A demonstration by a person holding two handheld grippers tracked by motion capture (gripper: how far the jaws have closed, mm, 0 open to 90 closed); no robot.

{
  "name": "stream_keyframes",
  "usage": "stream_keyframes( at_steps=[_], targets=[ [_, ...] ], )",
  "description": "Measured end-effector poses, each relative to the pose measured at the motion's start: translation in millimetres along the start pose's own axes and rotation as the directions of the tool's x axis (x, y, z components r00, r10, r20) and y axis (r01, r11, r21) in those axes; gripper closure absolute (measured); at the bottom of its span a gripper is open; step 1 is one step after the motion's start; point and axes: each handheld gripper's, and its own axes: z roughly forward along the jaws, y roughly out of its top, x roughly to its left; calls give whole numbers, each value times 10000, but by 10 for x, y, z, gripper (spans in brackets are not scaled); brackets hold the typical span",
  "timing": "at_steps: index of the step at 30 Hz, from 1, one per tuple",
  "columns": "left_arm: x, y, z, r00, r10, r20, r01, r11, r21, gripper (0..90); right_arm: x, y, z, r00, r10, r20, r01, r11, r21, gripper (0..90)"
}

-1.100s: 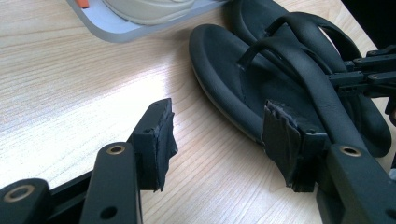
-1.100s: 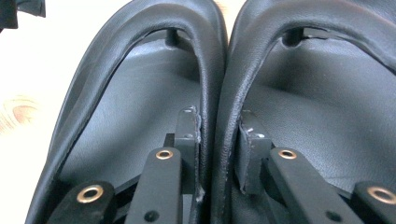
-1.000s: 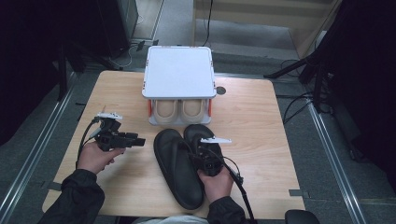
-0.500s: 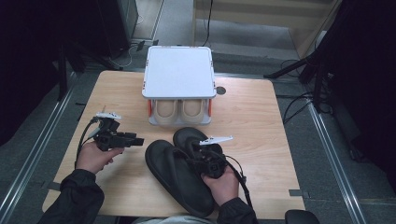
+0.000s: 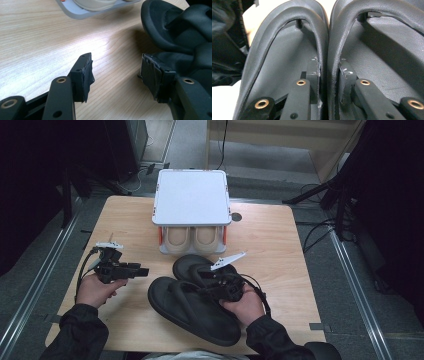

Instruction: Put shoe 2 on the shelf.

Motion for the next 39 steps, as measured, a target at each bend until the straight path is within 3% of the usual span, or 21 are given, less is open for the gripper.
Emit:
stream_keyframes(
  at_steps=[6, 11, 19, 32, 37, 39],
  targets=[
    [13, -83, -67, 9997, -172, -176, 170, 9998, -116, 431, -69, 147, -72, 9987, -72, -504, 72, 10000, -10, 755],
    [20, -159, -128, 9991, -310, -278, 305, 9994, -166, 431, -69, 327, -122, 9954, -617, -727, 621, 9981, 30, 755],
    [34, -272, -215, 9972, -563, -487, 549, 9981, -290, 428, -44, 639, -157, 9766, -1148, -1819, 1253, 9910, 470, 754],
    [43, -390, -313, 9941, -847, -671, 819, 9957, -432, 427, 102, 1076, -267, 9507, -1996, -2374, 2230, 9718, 761, 751],
    [45, -390, -306, 9940, -866, -672, 836, 9954, -462, 426, 155, 1242, -339, 9460, -2201, -2380, 2432, 9673, 723, 751],
    [46, -389, -307, 9942, -849, -658, 823, 9958, -405, 424, 166, 1331, -383, 9475, -2098, -2414, 2312, 9708, 636, 751]
  ],
)
